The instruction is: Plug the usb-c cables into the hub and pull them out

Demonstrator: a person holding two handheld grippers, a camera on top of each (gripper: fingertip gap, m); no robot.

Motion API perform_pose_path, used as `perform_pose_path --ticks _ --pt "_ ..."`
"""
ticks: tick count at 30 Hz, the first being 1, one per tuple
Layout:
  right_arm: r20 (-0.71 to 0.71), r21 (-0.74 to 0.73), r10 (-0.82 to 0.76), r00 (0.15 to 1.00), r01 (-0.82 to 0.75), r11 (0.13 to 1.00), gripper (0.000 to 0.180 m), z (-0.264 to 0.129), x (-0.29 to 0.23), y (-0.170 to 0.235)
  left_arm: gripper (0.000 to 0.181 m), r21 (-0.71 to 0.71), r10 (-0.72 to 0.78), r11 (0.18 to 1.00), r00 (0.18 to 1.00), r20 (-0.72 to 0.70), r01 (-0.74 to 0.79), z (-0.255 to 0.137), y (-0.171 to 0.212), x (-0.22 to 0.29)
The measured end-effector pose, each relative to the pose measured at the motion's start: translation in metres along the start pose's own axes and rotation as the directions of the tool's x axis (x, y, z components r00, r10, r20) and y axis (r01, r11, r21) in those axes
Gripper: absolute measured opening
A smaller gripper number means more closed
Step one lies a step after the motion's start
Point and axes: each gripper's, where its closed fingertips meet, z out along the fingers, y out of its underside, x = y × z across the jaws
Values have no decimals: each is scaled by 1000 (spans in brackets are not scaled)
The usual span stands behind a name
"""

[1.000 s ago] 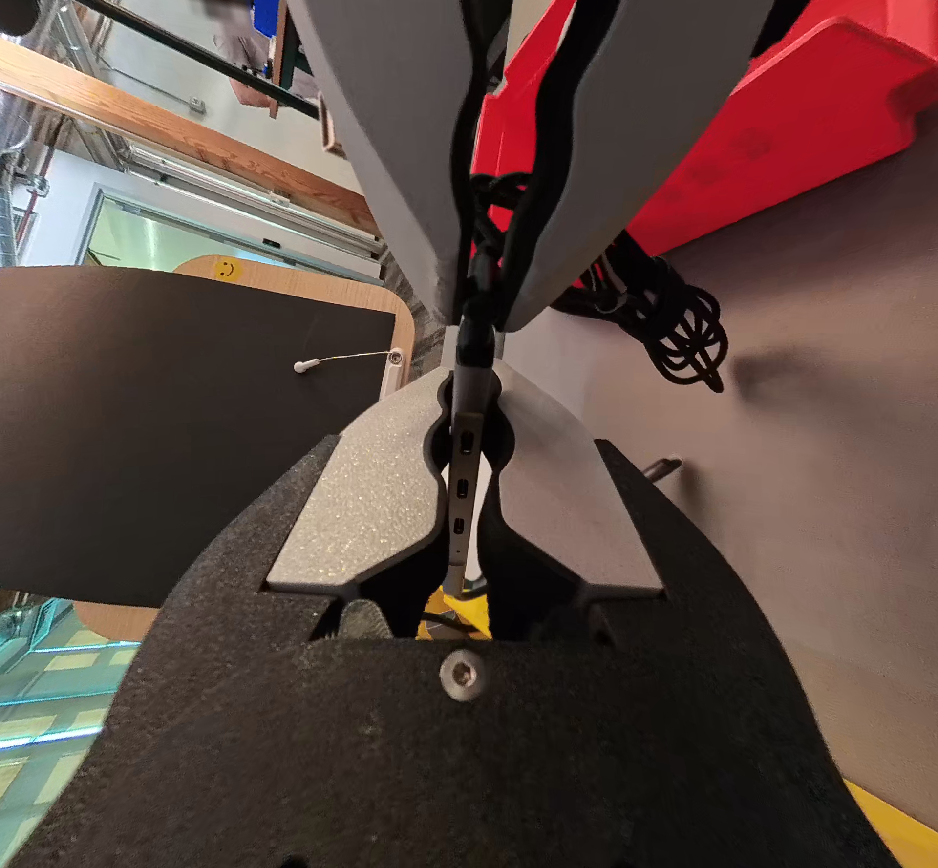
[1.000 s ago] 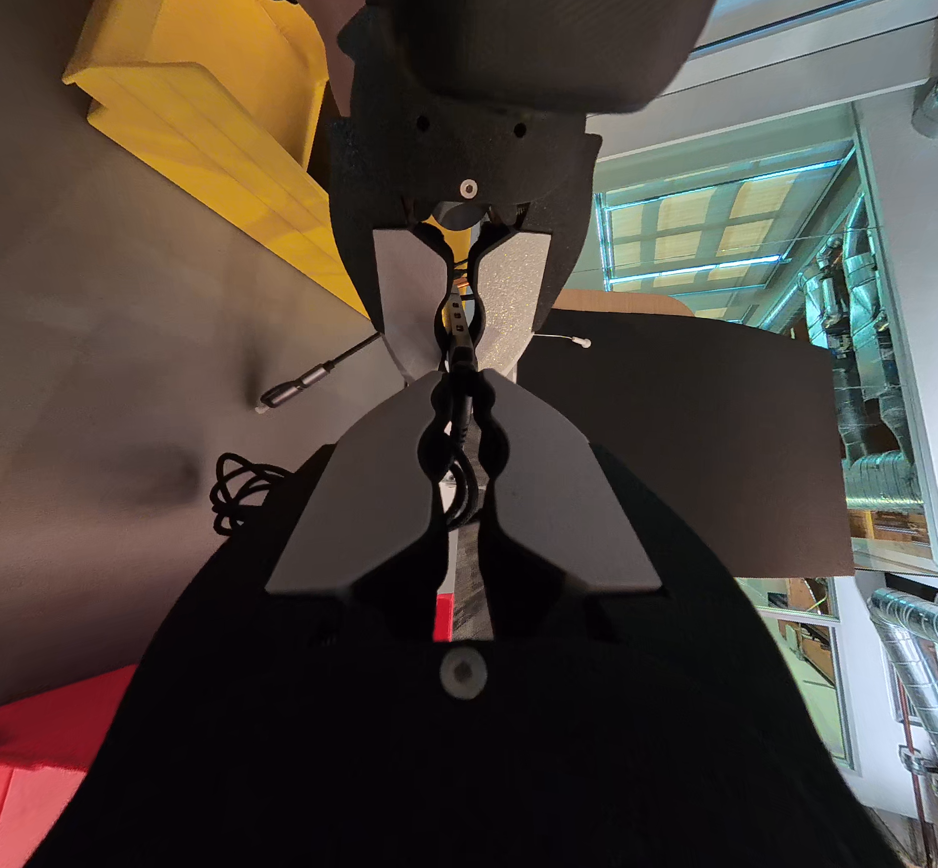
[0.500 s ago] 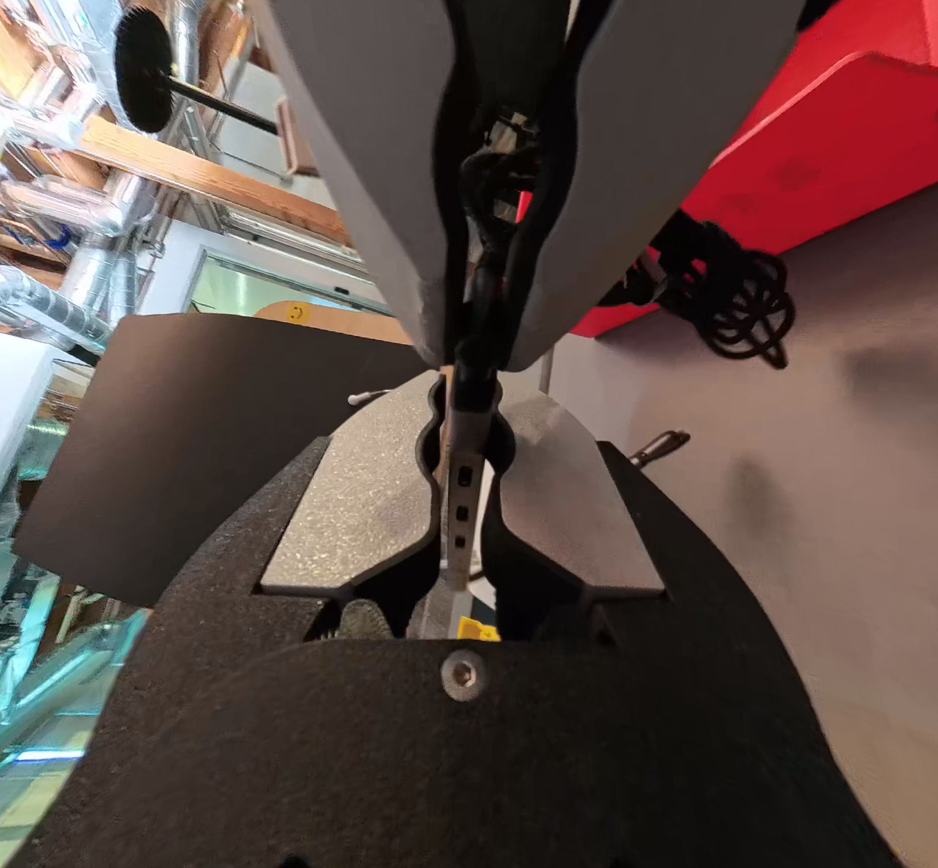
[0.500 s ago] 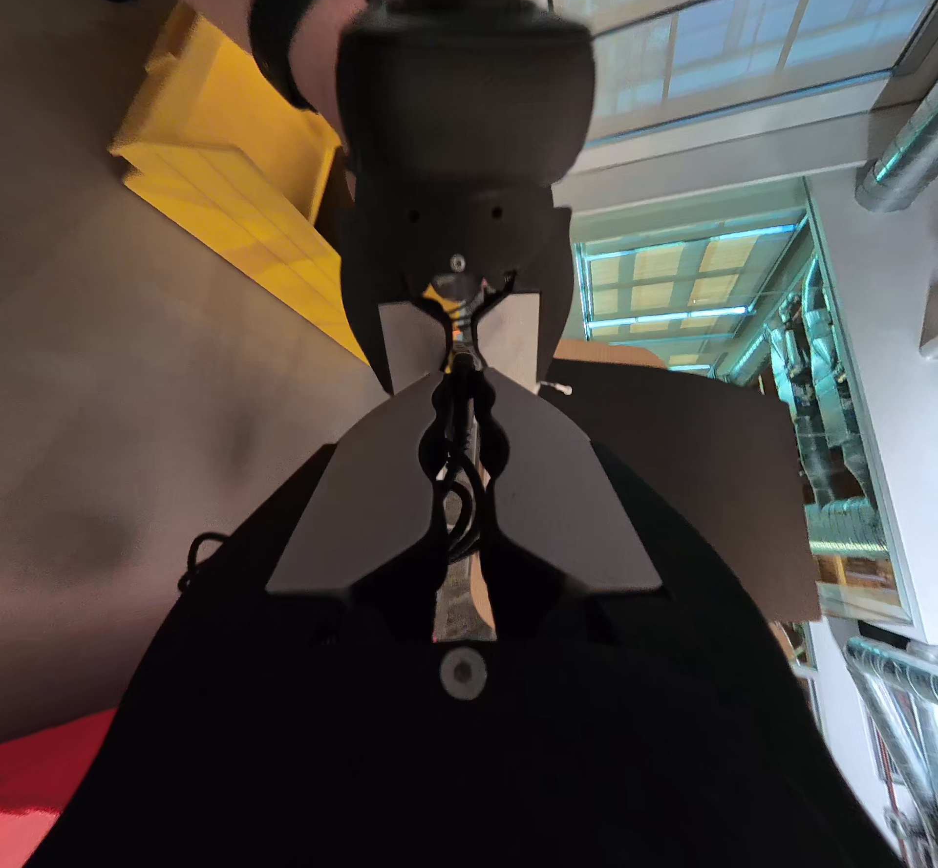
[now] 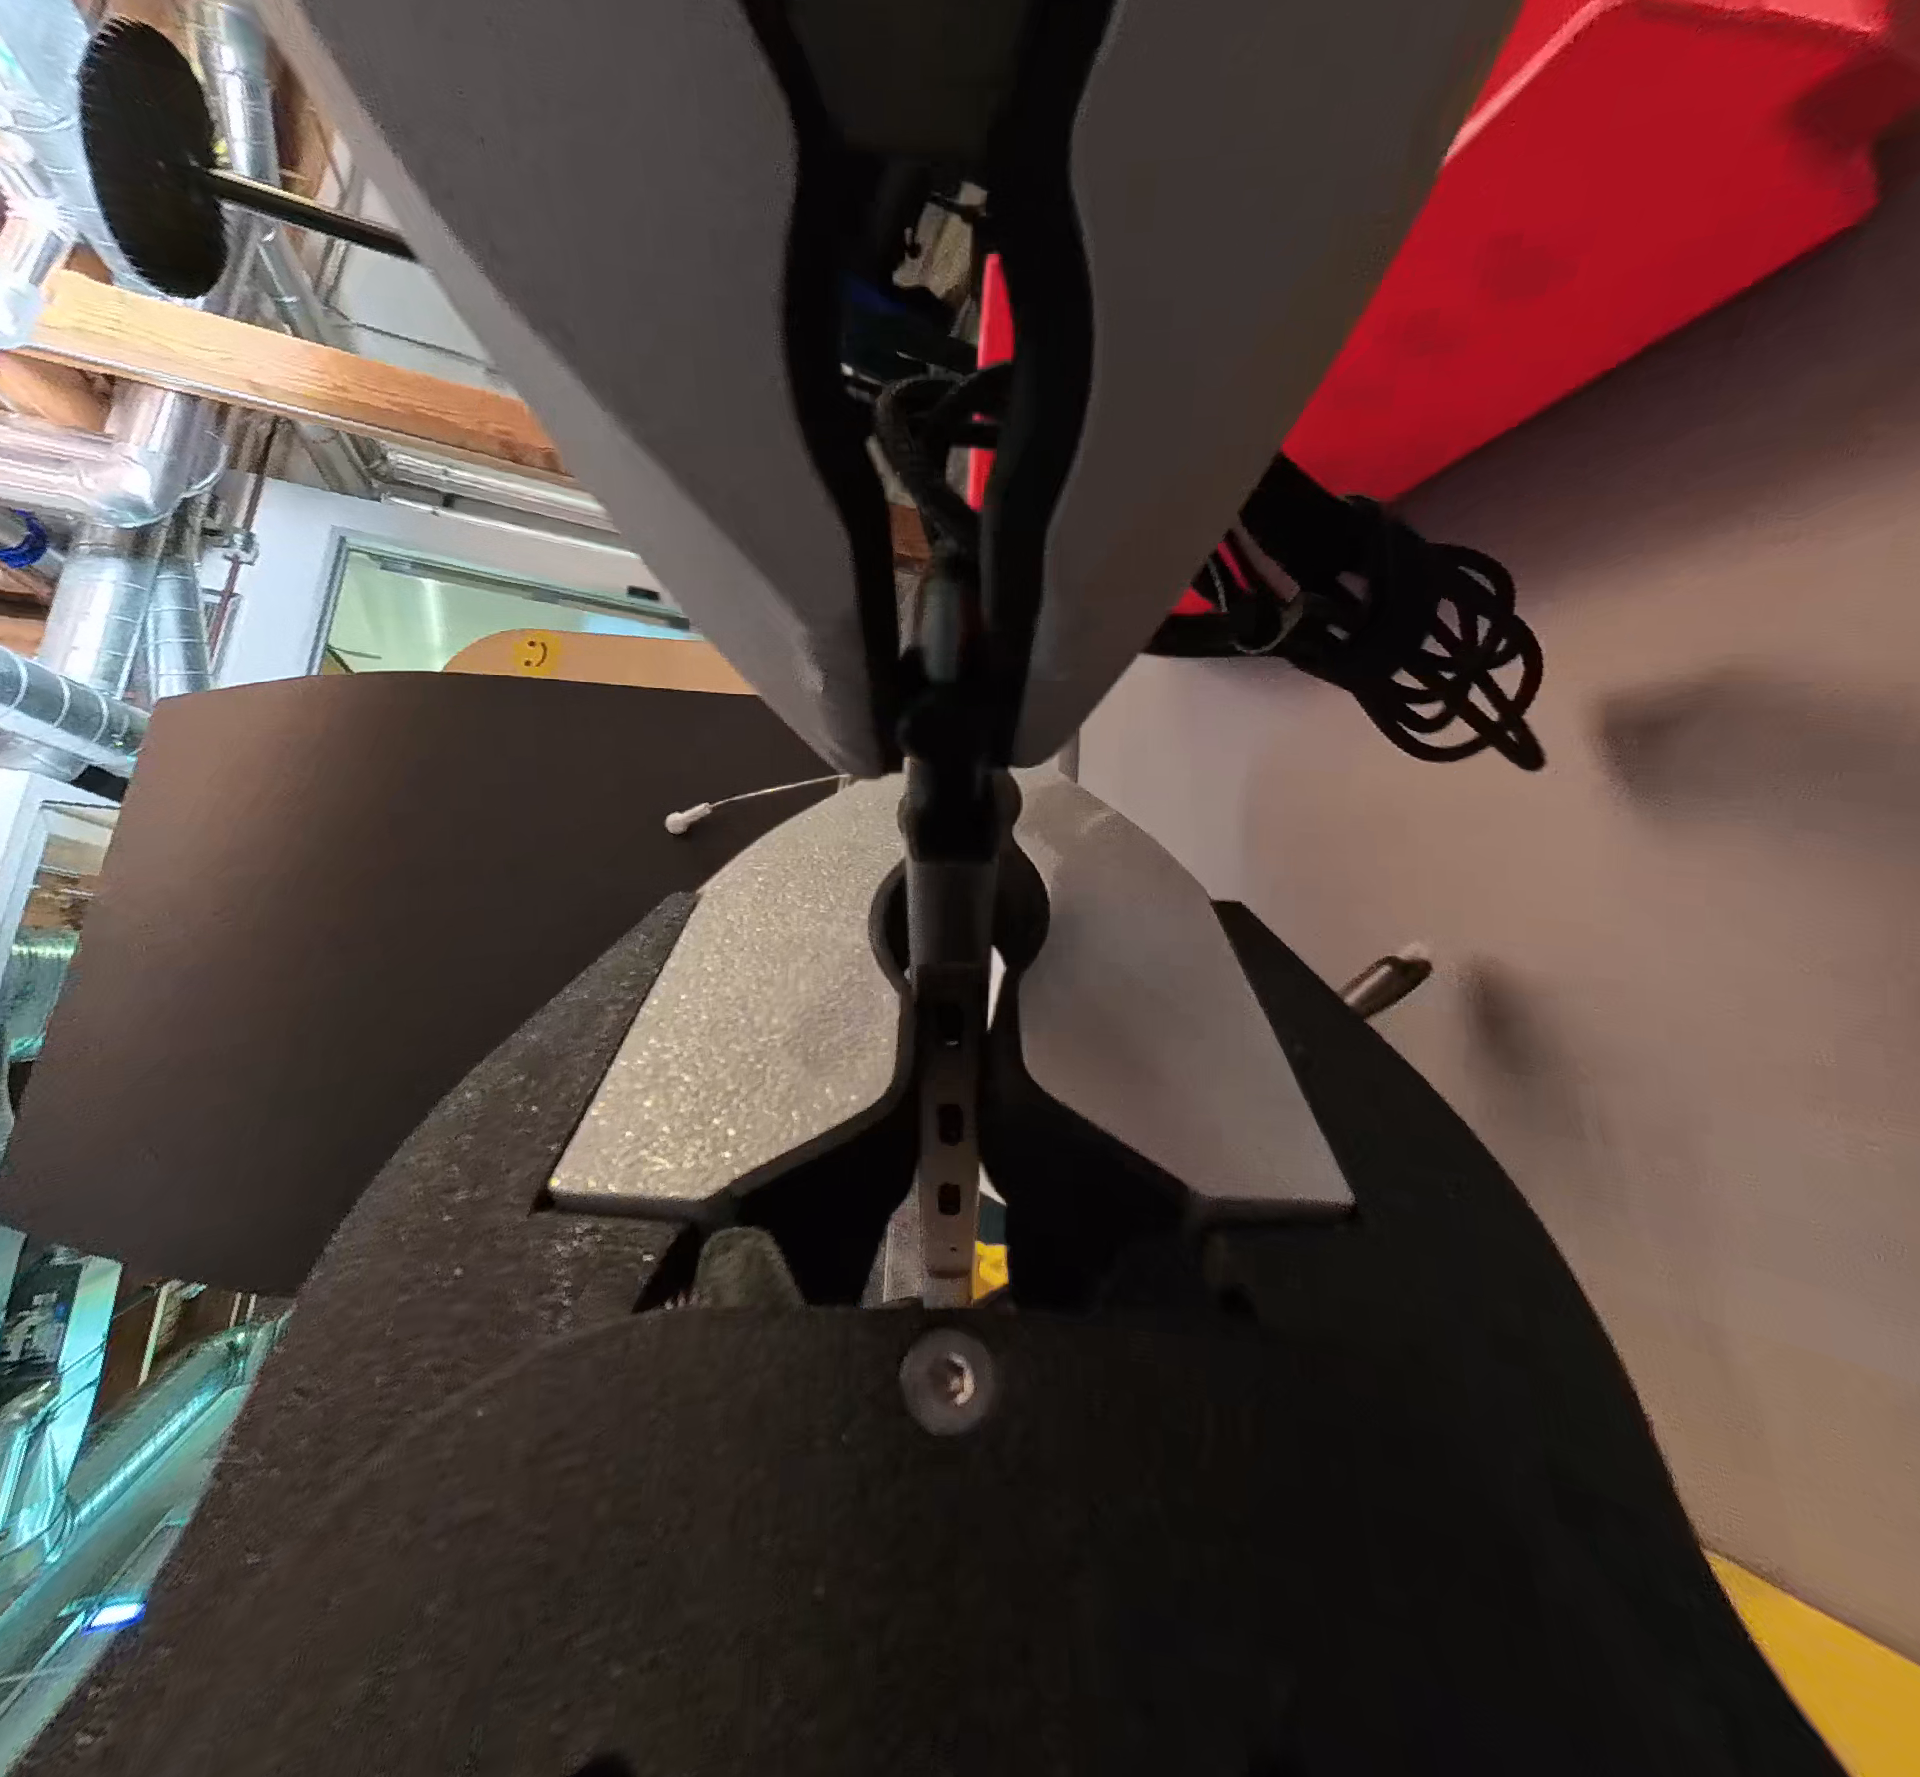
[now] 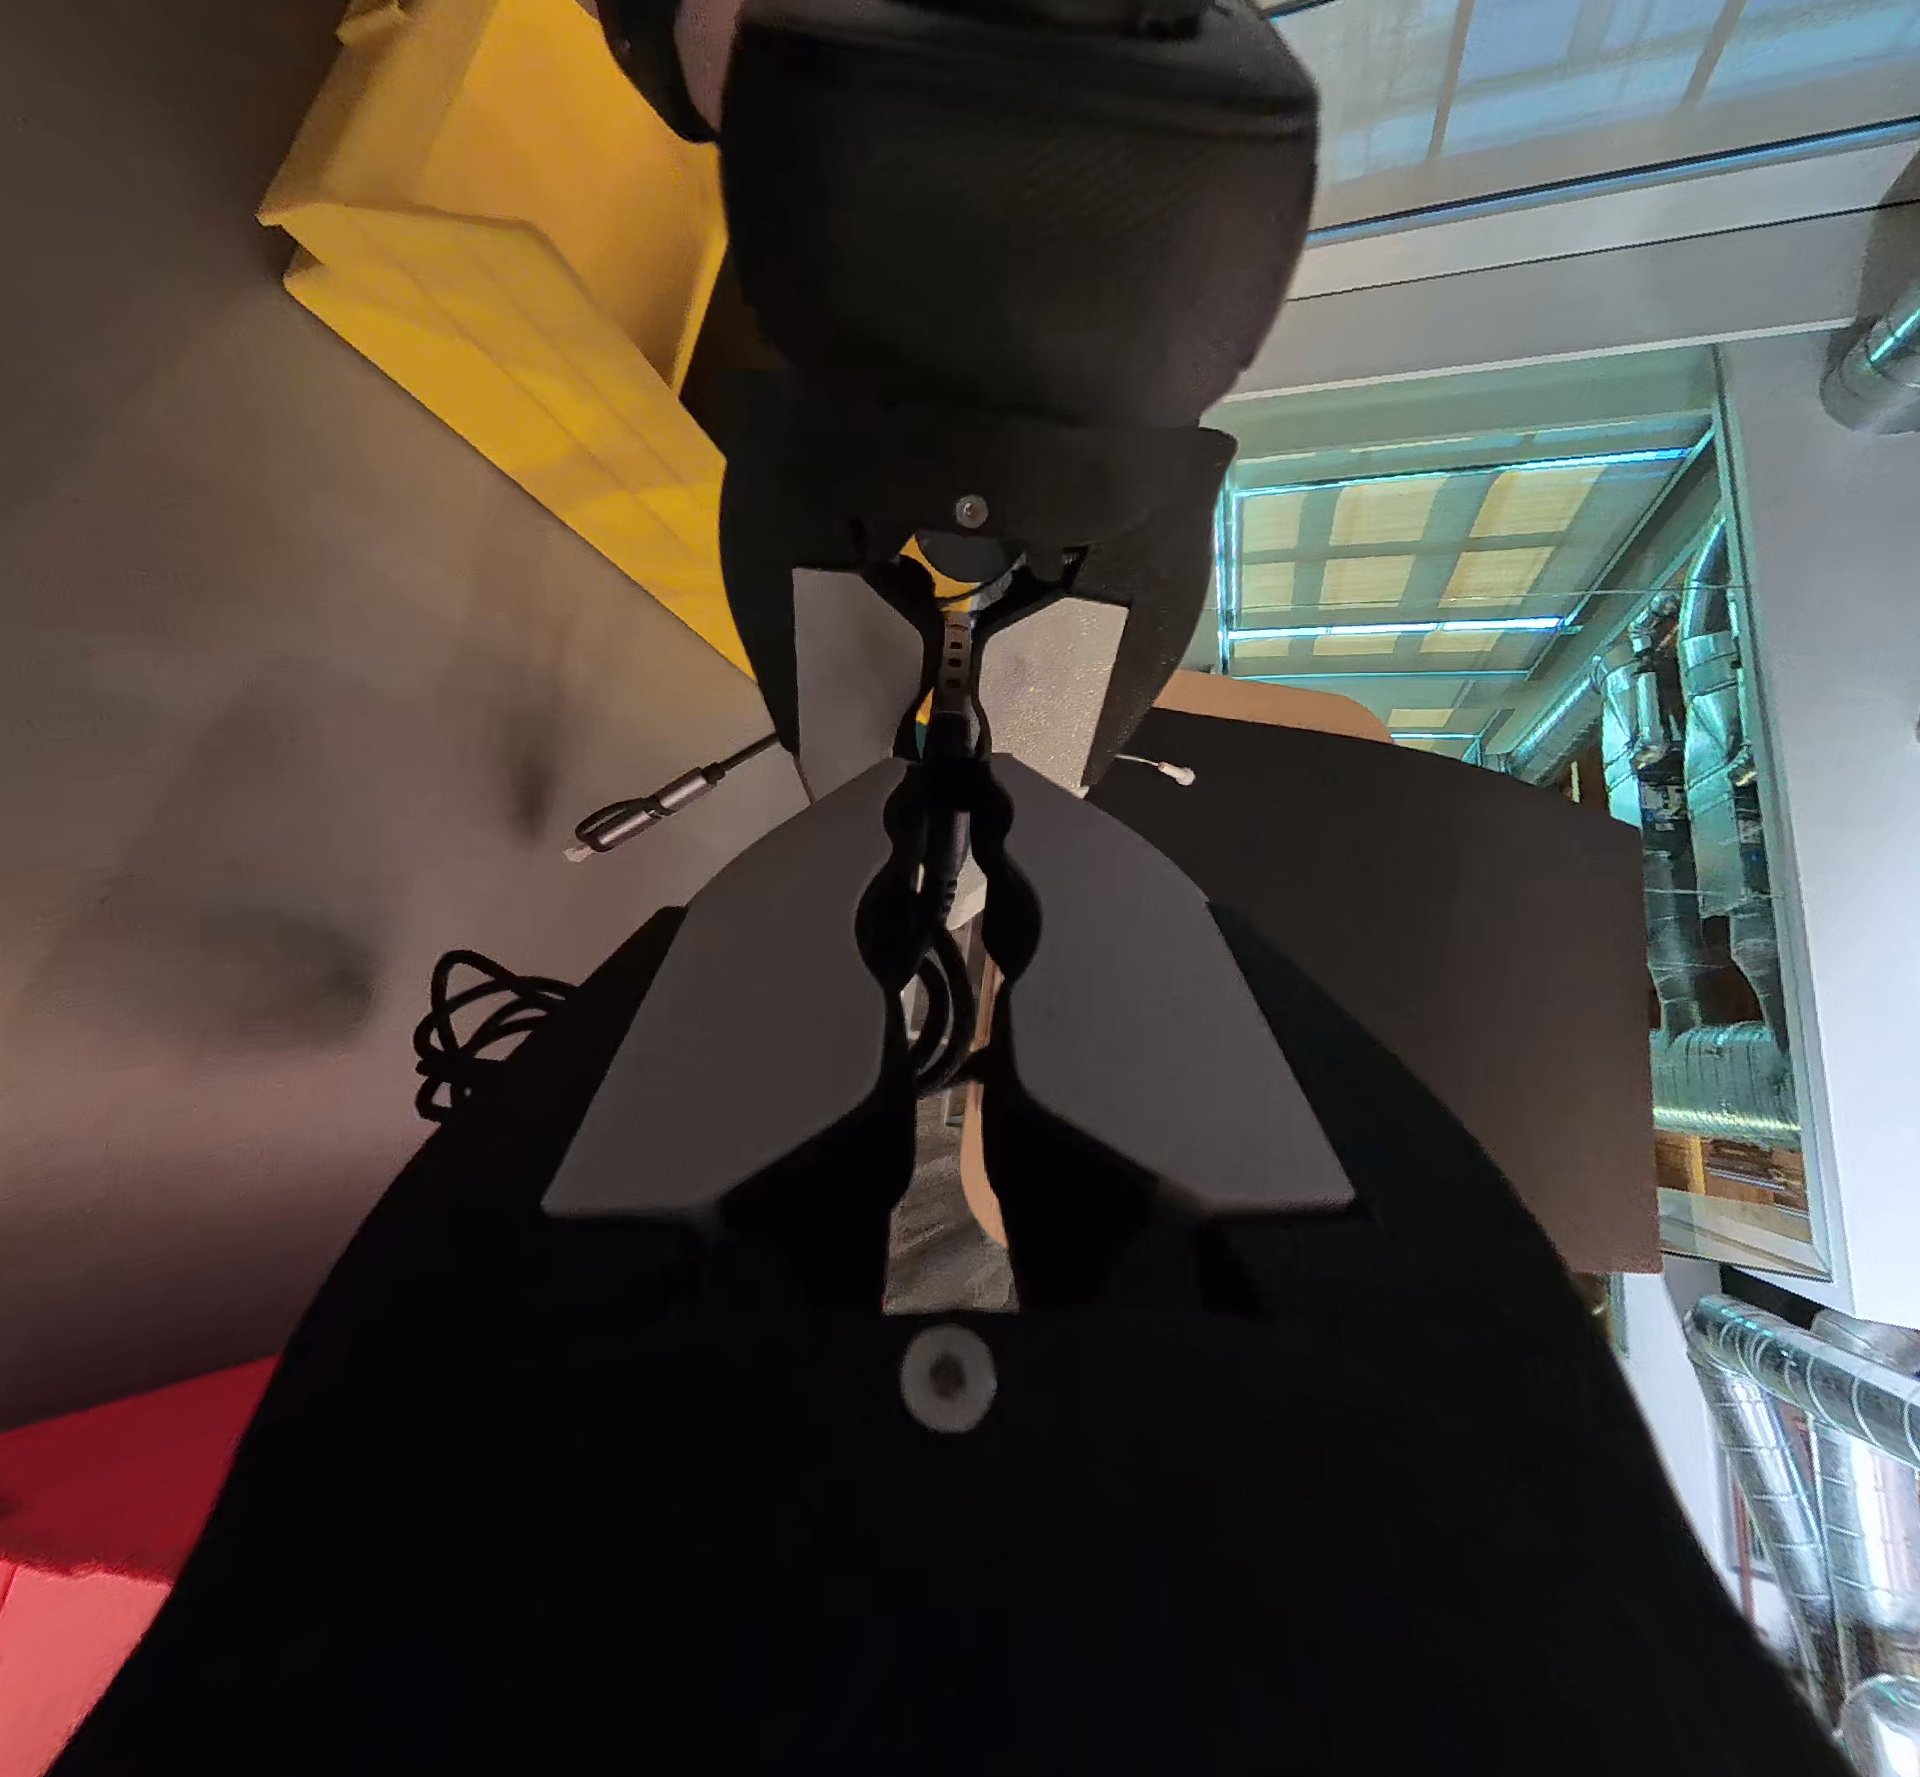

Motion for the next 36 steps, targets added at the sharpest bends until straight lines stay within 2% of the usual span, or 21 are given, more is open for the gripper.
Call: perform_pose_path --ticks 5,8,18,28,32,36 --pt "1 61 33 999 -33 998 10 -7 4 -7 7 151 22 988 1000 -20 -19 -13 -20 0" --pt "23 29 35 999 -35 999 10 -5 1 -2 8 97 58 994 998 -33 -55 -10 -14 4" --pt "10 -19 50 999 -50 999 10 0 2 6 5 -61 13 998 1000 -13 -13 -2 3 -3" --pt "29 4 83 996 -83 997 10 0 1 3 5 -42 23 999 999 26 -22 -1 3 -6" --pt "8 -24 69 998 -69 997 10 1 3 8 4 -109 7 994 999 52 -2 1 9 -10" --pt "7 -26 53 999 -53 998 9 1 1 6 4 -93 17 996 998 64 -11 1 9 -11"
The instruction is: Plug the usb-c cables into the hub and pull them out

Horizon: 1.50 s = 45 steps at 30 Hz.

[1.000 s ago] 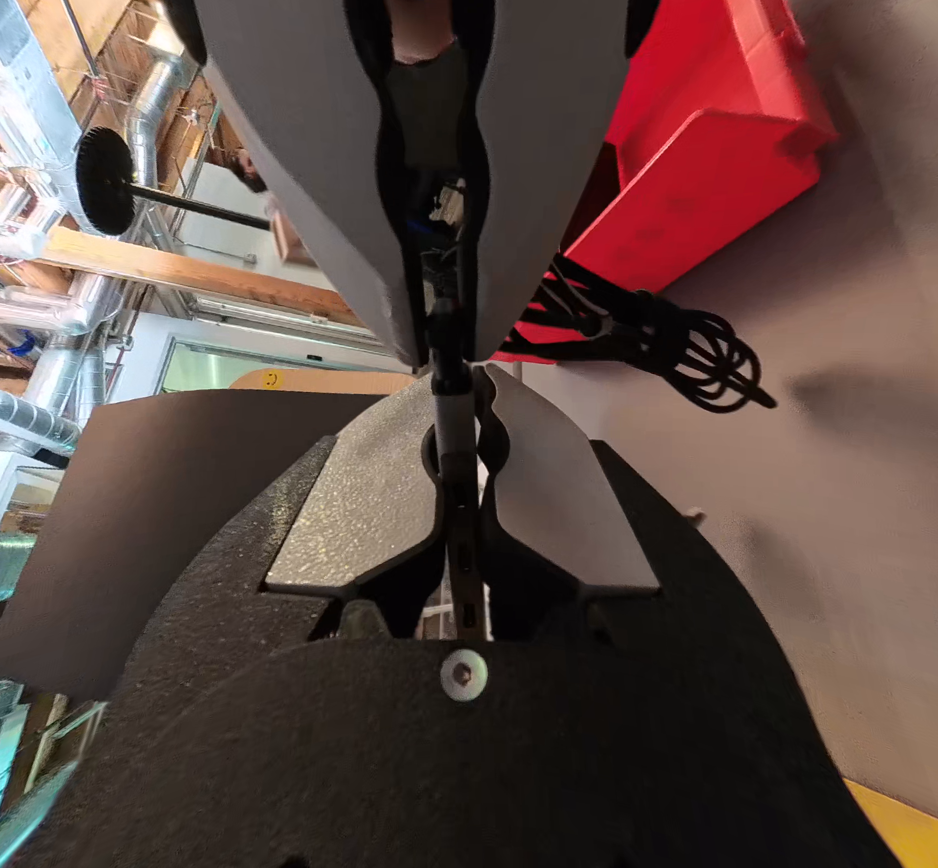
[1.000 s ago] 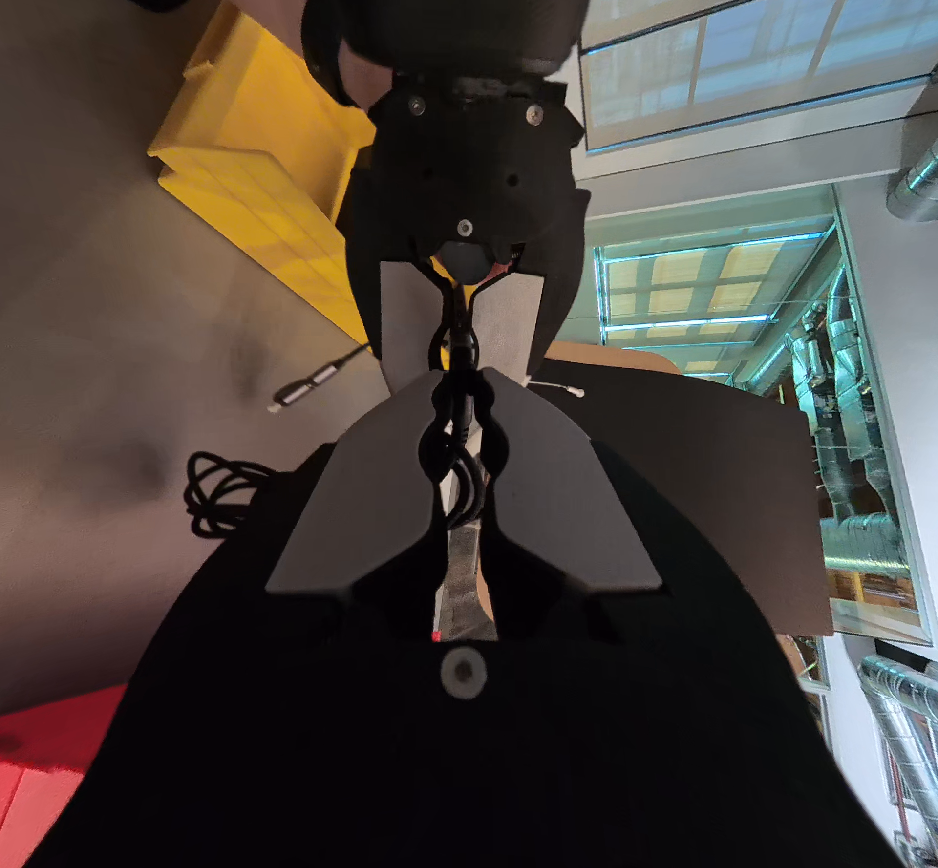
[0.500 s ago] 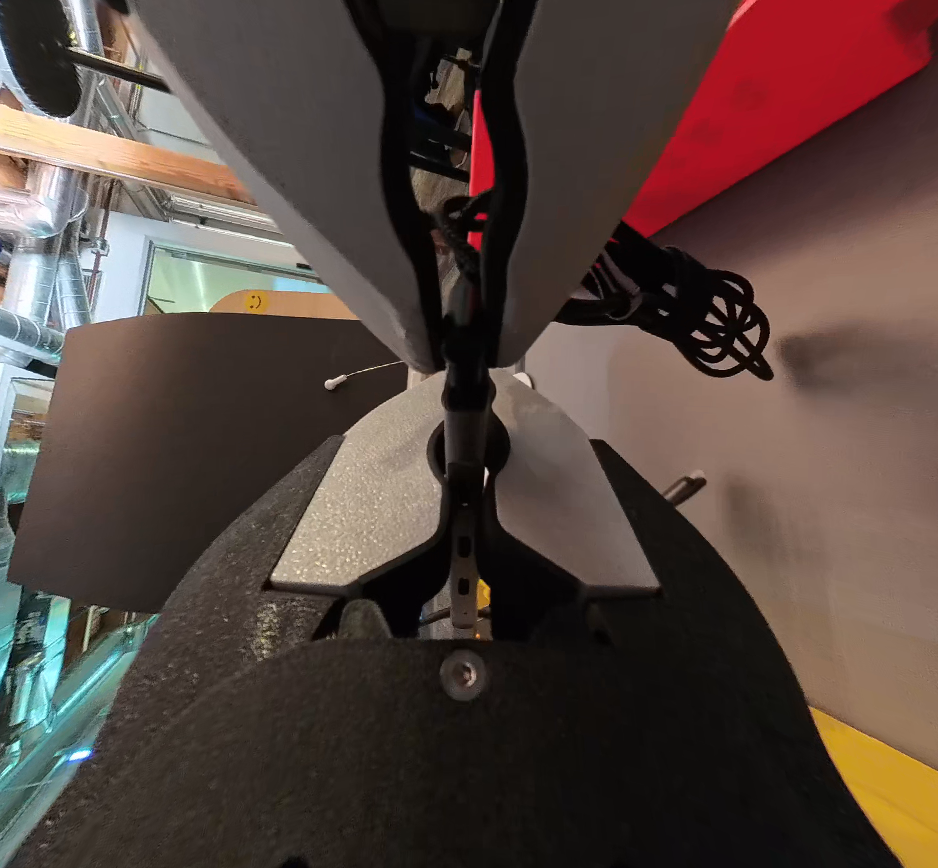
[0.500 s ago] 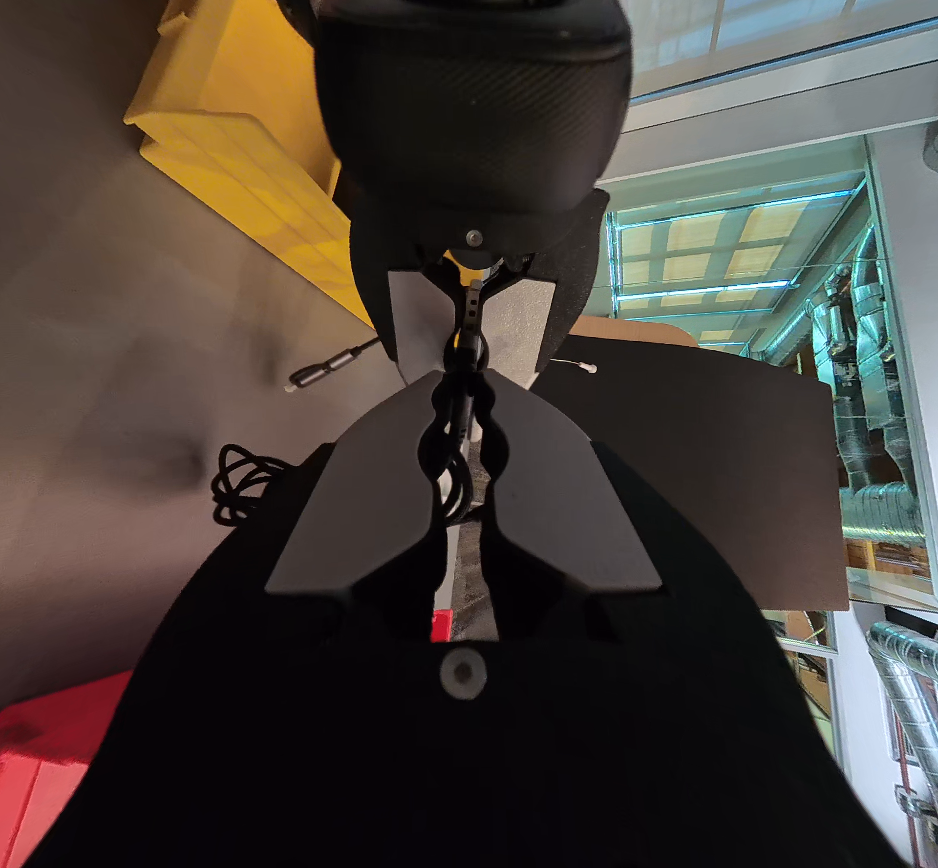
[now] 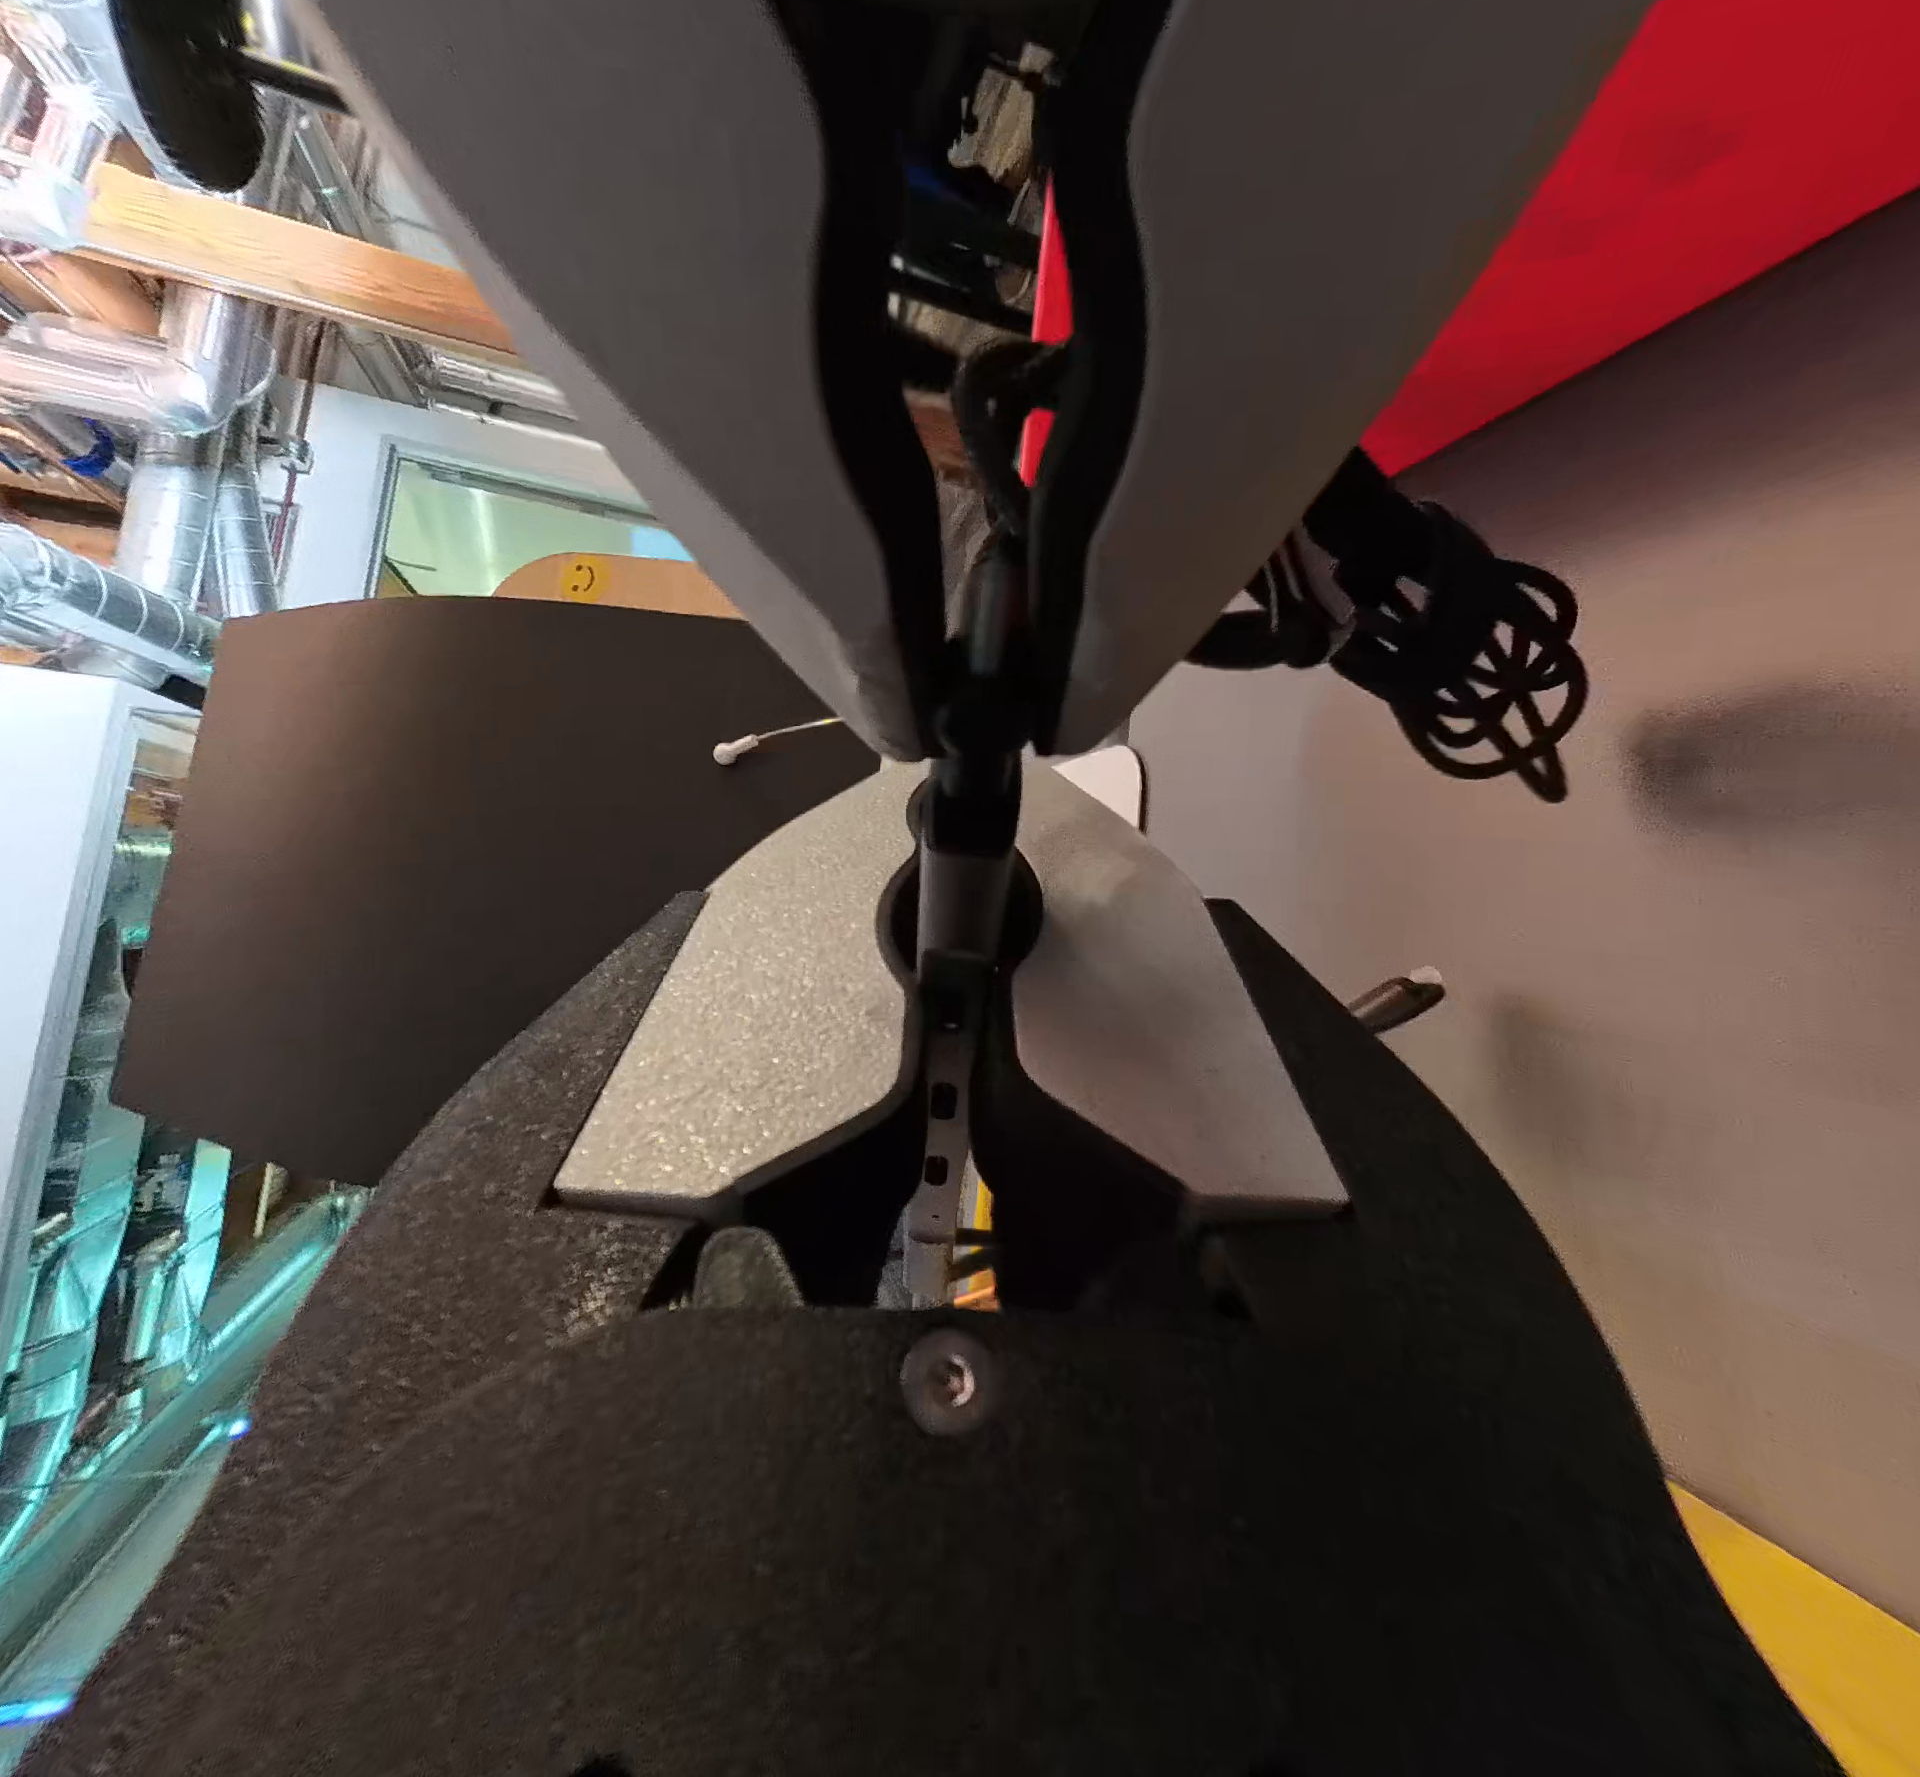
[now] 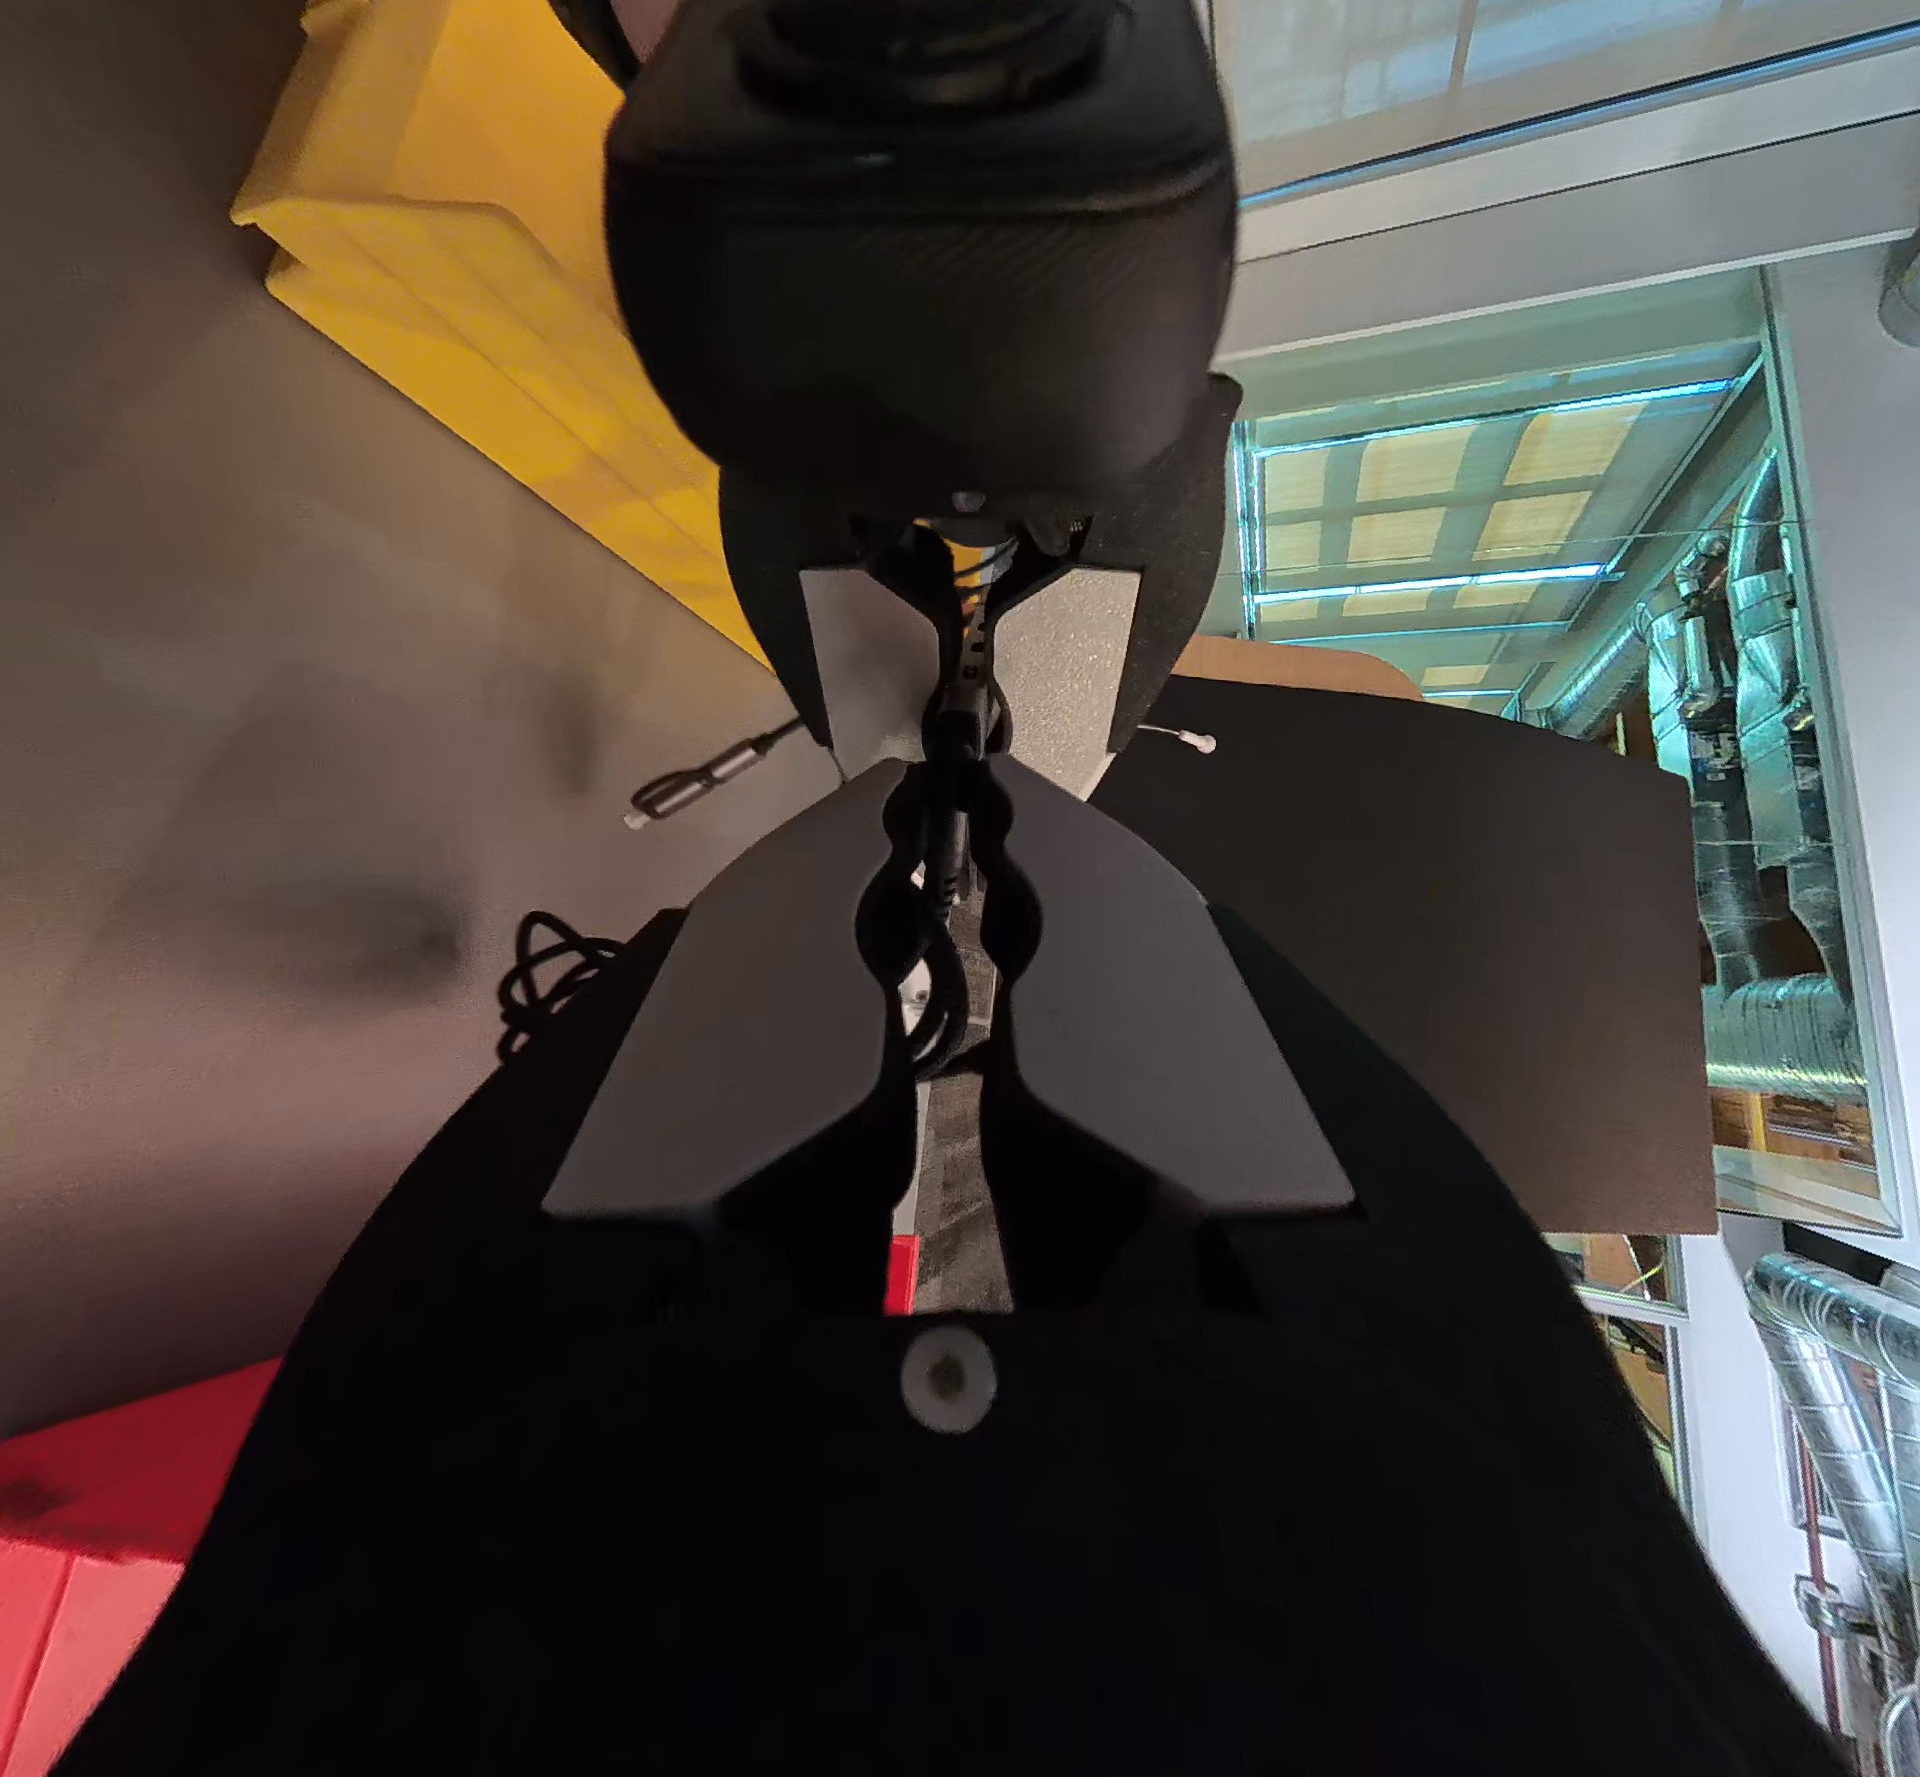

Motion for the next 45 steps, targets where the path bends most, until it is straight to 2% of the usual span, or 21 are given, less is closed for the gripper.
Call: perform_pose_path --ticks 8,16,26,29,32,37,40,43,45 --pt "-8 0 -24 1000 24 1000 10 -3 0 -2 4 27 12 1000 1000 4 -12 -3 -3 -1" --pt "-88 -27 -48 995 46 999 10 -7 12 -4 4 -4 -69 998 998 -14 69 -7 -4 -8" --pt "-97 -39 -39 994 36 999 10 -9 15 -5 3 -21 -132 991 988 -85 130 -10 -5 -4" --pt "-46 53 87 995 -85 995 10 -8 14 -8 3 18 -127 991 986 -103 130 -11 -8 -2" --pt "43 77 243 969 -246 966 10 0 11 2 3 -8 -227 973 943 -244 232 -8 -3 14" --pt "98 92 421 902 -429 899 10 -1 19 14 10 -56 -279 960 937 -210 274 -3 18 11" --pt "142 115 516 845 -531 839 10 -5 24 17 10 -5 -353 932 904 -241 363 -4 9 9" --pt "198 145 555 808 -584 799 9 -7 24 16 14 12 -392 911 874 -287 413 -5 5 11" --pt "227 125 555 800 -589 798 10 -6 19 19 7 -7 -376 918 866 -330 396 -5 5 19"
